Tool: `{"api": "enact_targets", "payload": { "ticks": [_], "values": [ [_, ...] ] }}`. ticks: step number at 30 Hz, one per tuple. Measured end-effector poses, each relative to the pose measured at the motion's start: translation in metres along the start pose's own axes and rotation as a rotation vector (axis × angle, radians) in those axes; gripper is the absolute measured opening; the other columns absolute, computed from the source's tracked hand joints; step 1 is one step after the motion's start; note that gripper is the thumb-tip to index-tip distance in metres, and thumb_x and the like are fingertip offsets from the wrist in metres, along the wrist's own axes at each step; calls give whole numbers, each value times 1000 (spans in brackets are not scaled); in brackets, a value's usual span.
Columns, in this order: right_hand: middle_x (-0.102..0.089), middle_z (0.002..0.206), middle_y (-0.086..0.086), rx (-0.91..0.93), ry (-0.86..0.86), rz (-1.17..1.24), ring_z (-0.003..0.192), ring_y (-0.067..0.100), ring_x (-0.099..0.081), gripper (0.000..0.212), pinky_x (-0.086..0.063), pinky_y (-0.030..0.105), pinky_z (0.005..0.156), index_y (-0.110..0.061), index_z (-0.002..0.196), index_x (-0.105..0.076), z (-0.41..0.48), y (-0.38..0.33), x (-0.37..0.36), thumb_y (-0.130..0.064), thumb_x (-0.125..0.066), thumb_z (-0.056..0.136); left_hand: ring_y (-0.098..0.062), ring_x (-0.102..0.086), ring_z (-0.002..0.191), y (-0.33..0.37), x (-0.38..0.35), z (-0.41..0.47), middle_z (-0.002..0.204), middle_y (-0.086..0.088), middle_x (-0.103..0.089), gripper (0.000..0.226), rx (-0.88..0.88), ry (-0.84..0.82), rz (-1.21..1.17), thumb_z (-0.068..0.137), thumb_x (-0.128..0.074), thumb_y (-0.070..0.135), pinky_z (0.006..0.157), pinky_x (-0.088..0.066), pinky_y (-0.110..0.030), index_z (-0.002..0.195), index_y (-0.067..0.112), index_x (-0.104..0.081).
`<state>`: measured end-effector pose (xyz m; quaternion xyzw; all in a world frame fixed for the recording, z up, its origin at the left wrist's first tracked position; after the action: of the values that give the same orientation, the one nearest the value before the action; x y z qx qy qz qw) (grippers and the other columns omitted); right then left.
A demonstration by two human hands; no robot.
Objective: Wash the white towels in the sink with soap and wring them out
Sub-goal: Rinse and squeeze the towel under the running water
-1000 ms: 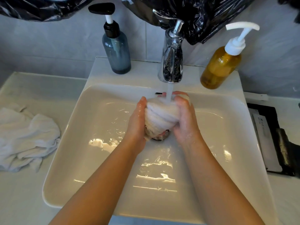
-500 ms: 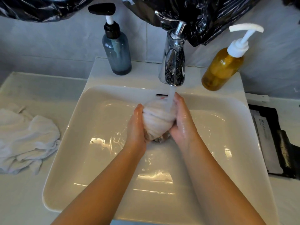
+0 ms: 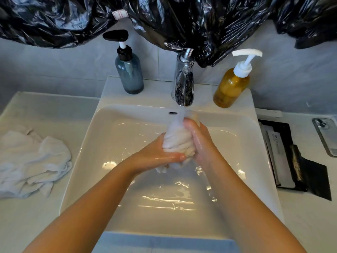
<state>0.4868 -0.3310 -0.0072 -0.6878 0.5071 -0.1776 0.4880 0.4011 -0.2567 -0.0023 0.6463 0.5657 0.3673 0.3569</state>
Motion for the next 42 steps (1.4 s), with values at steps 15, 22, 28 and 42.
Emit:
{"api": "enact_targets", "payload": {
  "ticks": [15,22,28,42],
  "values": [
    [-72,106,19,65,-45,-154,99,33,-70,65,-58,41,82,-5,117,-64,5,-14,-2,-39,-69,61,-31,-66,93,-11,-14,-3,108,-16,-70,83,4,-136,-429,56,-91,47,72,-58,-38,125,15,-58],
    [-72,97,9,6,-51,-38,90,22,-71,52,-56,32,71,-11,117,-64,13,-10,-8,-35,-69,71,-35,-51,86,-19,3,3,105,-26,-58,70,-3,-92,-440,55,-90,54,62,-52,-32,111,17,-72],
    [-70,113,17,26,62,-20,105,32,-68,30,-56,44,90,-13,114,-64,19,-5,7,-28,-65,88,-23,-54,62,1,8,-1,80,-26,-66,27,-13,-102,-124,79,-71,33,50,-45,-25,102,20,-68],
    [-73,109,17,-101,-243,236,99,23,-71,31,-58,34,77,0,114,-63,32,5,-24,-12,-49,90,-19,-67,65,-17,-1,0,83,-15,-70,53,56,-96,-457,56,-76,32,56,-55,-23,101,5,-66]
  ]
}}
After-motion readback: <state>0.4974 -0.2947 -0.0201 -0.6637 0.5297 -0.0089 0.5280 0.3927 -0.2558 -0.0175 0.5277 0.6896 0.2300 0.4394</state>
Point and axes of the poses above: each hand's wrist, its own z-axis towards the middle knuckle, its own x-axis out of the back of the hand, y = z × x, the point moved 9 cm from there along z, towards the middle knuckle
